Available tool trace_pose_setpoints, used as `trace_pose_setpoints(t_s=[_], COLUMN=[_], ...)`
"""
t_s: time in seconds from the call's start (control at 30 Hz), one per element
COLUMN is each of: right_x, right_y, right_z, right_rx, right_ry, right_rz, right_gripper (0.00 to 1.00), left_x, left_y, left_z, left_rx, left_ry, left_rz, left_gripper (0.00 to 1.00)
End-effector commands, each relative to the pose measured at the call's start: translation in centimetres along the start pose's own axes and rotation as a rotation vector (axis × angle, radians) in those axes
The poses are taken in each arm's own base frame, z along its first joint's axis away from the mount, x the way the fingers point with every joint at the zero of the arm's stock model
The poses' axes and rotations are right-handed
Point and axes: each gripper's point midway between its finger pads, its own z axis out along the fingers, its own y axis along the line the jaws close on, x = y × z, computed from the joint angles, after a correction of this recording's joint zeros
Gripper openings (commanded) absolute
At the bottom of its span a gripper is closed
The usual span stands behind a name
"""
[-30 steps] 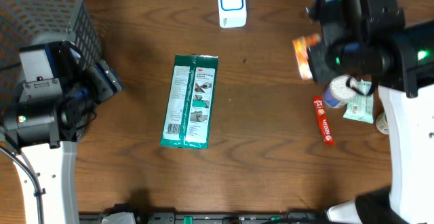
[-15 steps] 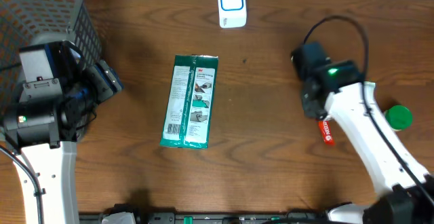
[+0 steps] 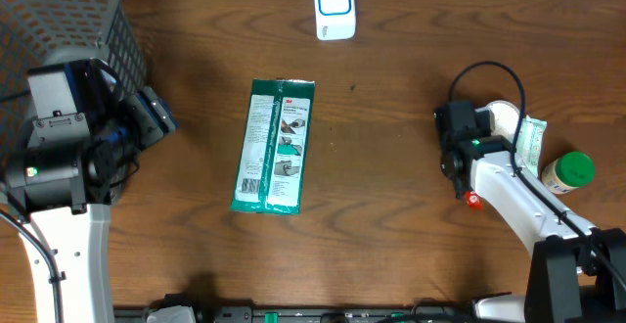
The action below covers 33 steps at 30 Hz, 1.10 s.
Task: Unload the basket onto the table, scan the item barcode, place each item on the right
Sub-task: 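Carry the tissue packet right and release it by the swab tub, then move the right gripper left and grasp the green wipe packet edge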
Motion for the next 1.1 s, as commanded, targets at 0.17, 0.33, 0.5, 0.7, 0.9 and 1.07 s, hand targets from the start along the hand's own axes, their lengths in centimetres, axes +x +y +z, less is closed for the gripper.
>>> trace_pose_setpoints(t_s=[0.17,0.33,0.5,0.7,0.9,1.07], right_x=[0.2,0.2,0.2,-1.7,-7.2,-10.8], right_y=[-0.2,-0.2,0.2,0.0,3.9,9.9], right_z=[0.4,0.4,0.4,-2.2,-10.1,-19.7], right_rx=[0.008,0.008,-0.014,-0.048,-0.534,-1.171], right_ry=[0.003,0.004,0.004,-0.033,-0.170,-0.308], right_rz=[-0.013,-0.015,-0.016,-0.006,0.087,0.112], right_gripper=[0.72,0.65,0.73,0.74,0.73,0.70], left_x=[-0.1,-0.1,-0.1,-0.1,-0.1,-0.1], left_y=[0.2,0.2,0.2,0.2,0.2,0.2], left_z=[-0.1,-0.1,-0.1,-0.1,-0.1,-0.1], left_rx=[-0.008,-0.008,-0.008,-0.008,-0.008,-0.008], left_ry=[-0.004,-0.004,-0.004,-0.004,-0.004,-0.004], left_rz=[0.010,0.010,0.010,0.010,0.010,0.010], left_gripper=[0.81,0.82,0.81,0.82,0.81,0.81])
